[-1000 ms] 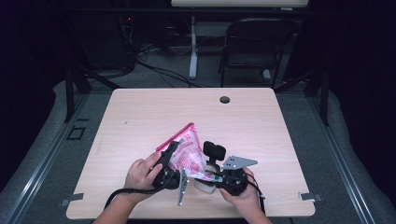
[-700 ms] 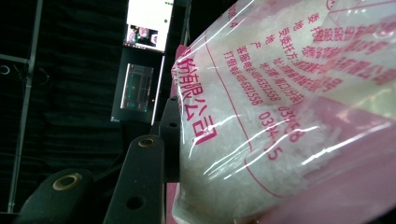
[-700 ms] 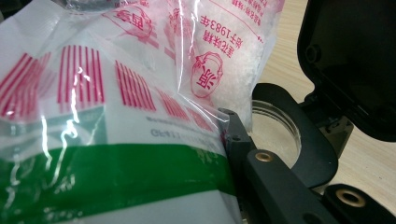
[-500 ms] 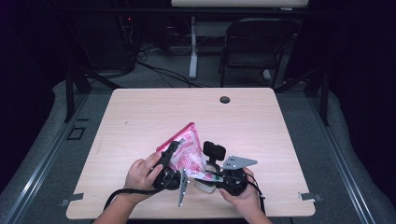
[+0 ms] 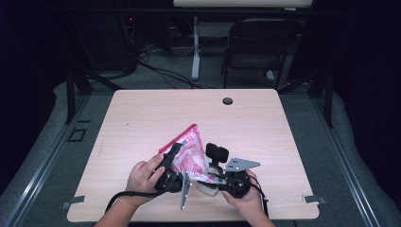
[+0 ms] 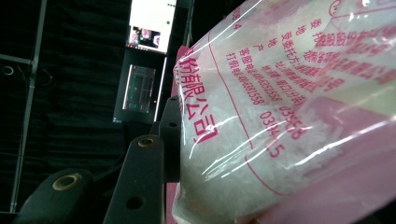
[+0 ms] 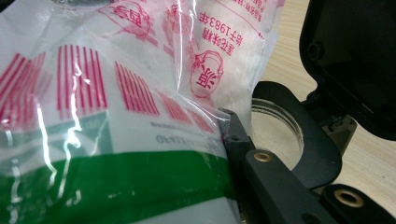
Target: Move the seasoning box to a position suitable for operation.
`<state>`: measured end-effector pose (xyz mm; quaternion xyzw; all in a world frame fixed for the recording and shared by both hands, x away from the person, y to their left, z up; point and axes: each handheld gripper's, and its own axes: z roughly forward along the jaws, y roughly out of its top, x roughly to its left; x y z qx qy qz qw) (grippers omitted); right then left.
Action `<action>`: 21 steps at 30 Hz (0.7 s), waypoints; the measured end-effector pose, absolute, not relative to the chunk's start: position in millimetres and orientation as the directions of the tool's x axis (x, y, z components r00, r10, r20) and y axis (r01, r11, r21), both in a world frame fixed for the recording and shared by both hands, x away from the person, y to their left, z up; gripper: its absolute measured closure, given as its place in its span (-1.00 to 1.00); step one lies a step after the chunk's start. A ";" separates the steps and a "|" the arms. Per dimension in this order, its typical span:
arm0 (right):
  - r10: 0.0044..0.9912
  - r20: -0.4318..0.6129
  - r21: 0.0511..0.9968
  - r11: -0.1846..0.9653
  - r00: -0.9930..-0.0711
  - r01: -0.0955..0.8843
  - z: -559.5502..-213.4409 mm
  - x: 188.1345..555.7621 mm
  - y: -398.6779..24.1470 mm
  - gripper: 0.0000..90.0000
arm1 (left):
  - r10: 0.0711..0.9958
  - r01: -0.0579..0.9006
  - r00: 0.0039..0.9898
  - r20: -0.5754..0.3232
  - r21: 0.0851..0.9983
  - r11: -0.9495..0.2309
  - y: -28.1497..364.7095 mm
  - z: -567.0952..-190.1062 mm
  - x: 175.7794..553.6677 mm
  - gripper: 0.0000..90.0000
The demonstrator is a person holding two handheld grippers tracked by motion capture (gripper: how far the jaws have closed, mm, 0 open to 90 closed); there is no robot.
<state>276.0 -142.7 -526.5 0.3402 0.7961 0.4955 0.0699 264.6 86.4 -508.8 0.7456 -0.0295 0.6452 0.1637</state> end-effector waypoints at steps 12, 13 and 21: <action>0.611 0.222 0.835 0.284 -0.760 0.472 -526.4 276.2 -142.5 0.97 | 0.172 -0.268 0.151 0.974 0.207 -0.941 86.1 -507.1 264.0 0.47; 0.610 0.223 0.835 0.284 -0.760 0.472 -526.5 276.2 -142.5 0.97 | 0.171 -0.264 0.157 0.973 0.208 -0.942 86.0 -507.0 263.6 0.47; 0.610 0.222 0.835 0.284 -0.761 0.472 -526.5 276.2 -142.6 0.97 | 0.176 -0.265 0.160 0.971 0.214 -0.940 86.1 -507.0 263.3 0.47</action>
